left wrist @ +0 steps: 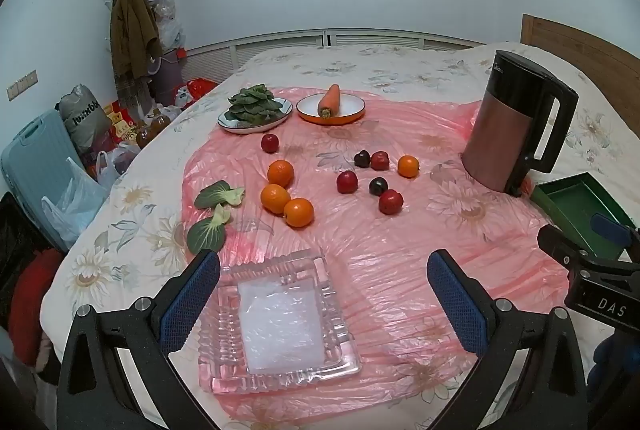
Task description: Organize fruits
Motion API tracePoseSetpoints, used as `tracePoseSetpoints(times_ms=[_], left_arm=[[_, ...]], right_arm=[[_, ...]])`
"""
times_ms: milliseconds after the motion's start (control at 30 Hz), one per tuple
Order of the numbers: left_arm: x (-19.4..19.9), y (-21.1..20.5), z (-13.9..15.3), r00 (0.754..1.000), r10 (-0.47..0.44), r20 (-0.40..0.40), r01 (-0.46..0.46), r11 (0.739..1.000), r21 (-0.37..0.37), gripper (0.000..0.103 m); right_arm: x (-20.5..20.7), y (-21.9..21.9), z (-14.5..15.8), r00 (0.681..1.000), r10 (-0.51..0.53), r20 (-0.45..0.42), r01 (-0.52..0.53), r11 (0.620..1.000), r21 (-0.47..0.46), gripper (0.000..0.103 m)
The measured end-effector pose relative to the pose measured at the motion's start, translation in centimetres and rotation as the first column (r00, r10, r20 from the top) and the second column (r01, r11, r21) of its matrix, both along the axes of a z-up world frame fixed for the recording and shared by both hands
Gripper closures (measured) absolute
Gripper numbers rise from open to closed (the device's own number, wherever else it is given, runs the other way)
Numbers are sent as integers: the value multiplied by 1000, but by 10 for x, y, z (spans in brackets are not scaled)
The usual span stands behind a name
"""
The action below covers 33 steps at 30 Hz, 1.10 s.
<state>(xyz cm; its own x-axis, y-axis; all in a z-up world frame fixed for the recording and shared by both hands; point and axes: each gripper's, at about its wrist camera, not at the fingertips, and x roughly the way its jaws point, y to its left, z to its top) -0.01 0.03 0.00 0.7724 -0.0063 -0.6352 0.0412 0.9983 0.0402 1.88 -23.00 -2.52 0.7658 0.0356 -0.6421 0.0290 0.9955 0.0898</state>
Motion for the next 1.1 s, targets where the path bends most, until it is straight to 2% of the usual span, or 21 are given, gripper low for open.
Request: tracePoseSetpoints(times_ms=[800, 867, 1100], left_arm=[[-1, -1, 0, 1000, -2, -7, 2, 1000, 8, 1], [-2, 0, -9, 1000, -4, -10, 4, 1000, 6, 1], [4, 1, -11, 999, -24, -37, 24, 1000, -7, 1]], right_arm=[[3, -4, -2, 1000, 4, 0, -4, 1000, -4, 0], [2, 1, -4, 1000, 5, 0, -5, 1000, -5, 0], [1, 4, -8, 1000, 24, 1, -24, 1000, 8, 0]])
